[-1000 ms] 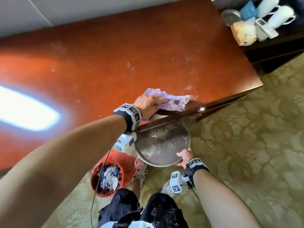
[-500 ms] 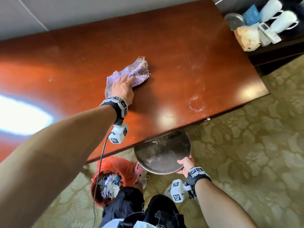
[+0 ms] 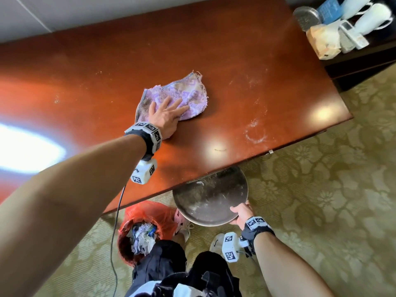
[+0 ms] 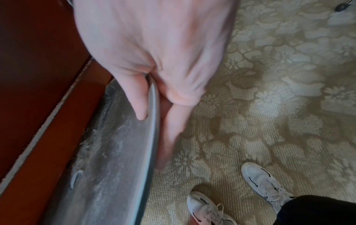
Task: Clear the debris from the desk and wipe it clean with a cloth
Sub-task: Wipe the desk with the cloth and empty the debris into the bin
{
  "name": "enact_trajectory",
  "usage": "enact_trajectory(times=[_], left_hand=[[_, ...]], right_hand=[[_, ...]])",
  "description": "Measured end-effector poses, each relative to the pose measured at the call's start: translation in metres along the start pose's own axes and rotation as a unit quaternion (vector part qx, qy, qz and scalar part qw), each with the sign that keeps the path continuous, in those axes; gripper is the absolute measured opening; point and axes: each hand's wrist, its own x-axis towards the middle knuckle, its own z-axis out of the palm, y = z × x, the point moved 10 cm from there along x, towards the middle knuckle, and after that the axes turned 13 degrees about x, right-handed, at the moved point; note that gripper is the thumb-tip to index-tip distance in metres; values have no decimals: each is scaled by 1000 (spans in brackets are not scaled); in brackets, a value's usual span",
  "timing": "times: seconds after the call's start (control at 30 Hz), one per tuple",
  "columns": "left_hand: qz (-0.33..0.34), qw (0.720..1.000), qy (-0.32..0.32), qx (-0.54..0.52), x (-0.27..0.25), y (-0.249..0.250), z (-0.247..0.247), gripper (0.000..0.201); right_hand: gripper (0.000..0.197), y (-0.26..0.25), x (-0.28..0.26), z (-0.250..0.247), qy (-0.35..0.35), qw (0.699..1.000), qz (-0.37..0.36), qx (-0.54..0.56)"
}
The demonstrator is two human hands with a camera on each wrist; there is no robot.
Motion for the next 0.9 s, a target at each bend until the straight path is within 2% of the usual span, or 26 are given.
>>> enact_trajectory(times=[0.1,0.23,0.33,0.53,0.7,0.8,0.9], left_hand=[[20,999,-16,-30,-20,16,8,51],[33,998,-24,-48,-48,36,18,50],[26,998,-12,-56,-73,54,25,50],[23,996,17,-79,-117,99,44,51],[20,994,30,-105,-139,123,47,53],[17,991,44,-128,-145,130,47,51],[31,991,29,-124,-144,129,44,48]], right_hand=[[55,3,-2,0,-14,1000,-2,-5],[58,7,-5,-6,-29,1000,-4,-5],[65,11,-9,-12,-40,999,-8,-6],[66,14,-23,-19,-63,998,-11,-17],[58,9,-31,-25,-71,996,-15,-43],[60,9,-30,-27,-78,996,-16,-50],[62,9,-35,-32,-75,996,-18,-51]])
